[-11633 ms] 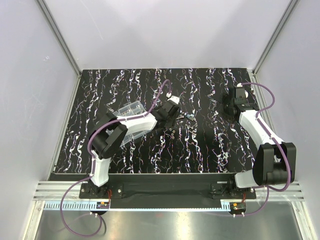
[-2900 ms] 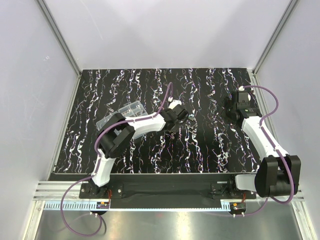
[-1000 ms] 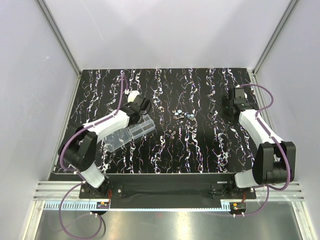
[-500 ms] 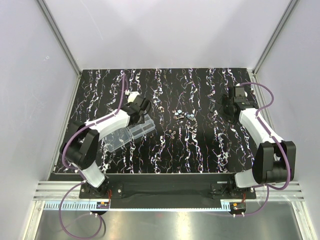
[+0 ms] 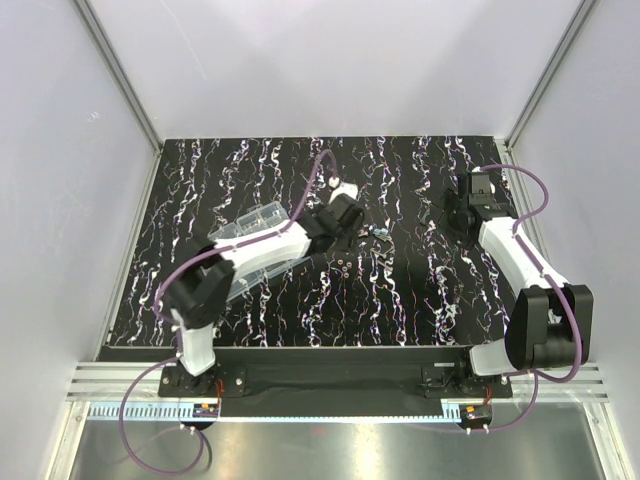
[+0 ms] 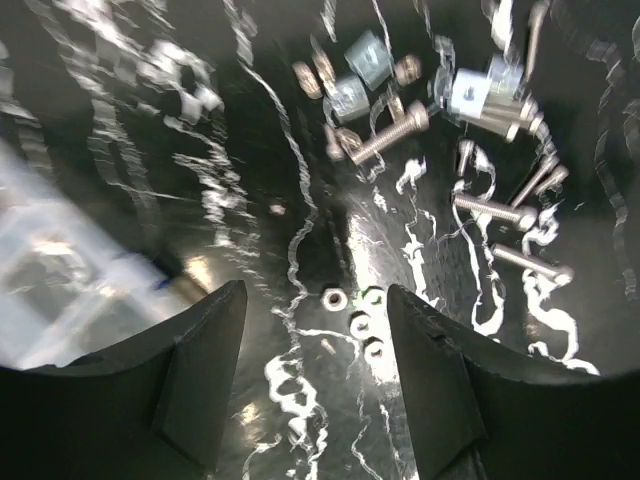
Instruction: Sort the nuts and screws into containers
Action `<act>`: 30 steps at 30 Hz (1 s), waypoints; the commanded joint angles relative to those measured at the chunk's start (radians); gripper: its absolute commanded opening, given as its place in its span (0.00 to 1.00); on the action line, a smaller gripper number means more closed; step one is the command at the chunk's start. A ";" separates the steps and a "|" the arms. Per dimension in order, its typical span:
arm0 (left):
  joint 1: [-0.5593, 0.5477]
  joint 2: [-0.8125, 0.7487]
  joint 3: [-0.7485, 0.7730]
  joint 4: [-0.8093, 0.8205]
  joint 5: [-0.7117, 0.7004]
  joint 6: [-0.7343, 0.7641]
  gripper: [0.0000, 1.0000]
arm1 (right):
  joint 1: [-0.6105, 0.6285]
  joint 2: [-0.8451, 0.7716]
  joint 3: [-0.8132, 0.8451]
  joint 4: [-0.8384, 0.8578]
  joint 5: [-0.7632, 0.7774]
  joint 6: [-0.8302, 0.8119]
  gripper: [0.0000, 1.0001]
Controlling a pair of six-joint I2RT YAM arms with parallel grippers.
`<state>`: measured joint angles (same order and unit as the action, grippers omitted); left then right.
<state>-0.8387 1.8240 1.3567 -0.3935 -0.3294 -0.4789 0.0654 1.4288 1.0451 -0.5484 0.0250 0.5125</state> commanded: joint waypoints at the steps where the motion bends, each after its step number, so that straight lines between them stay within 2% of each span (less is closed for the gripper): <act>1: 0.003 0.106 0.065 -0.001 0.067 0.013 0.63 | 0.004 -0.053 0.010 -0.001 0.003 -0.008 1.00; 5: -0.011 0.167 0.107 -0.030 0.052 0.025 0.63 | 0.005 -0.050 0.006 0.001 0.007 -0.014 1.00; 9: -0.013 0.201 0.117 -0.060 0.015 -0.027 0.61 | 0.004 -0.036 0.004 0.002 0.000 -0.017 1.00; 14: -0.022 0.212 0.108 -0.064 0.010 -0.055 0.57 | 0.004 -0.028 0.000 0.004 -0.007 -0.017 1.00; 22: -0.053 0.209 0.081 -0.113 -0.030 -0.112 0.56 | 0.004 -0.039 -0.019 0.007 -0.007 -0.014 1.00; 30: -0.053 0.247 0.102 -0.137 -0.025 -0.161 0.49 | 0.004 -0.045 -0.030 0.010 -0.007 -0.014 1.00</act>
<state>-0.8921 2.0441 1.4342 -0.5251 -0.3294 -0.6079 0.0654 1.4055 1.0260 -0.5480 0.0246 0.5095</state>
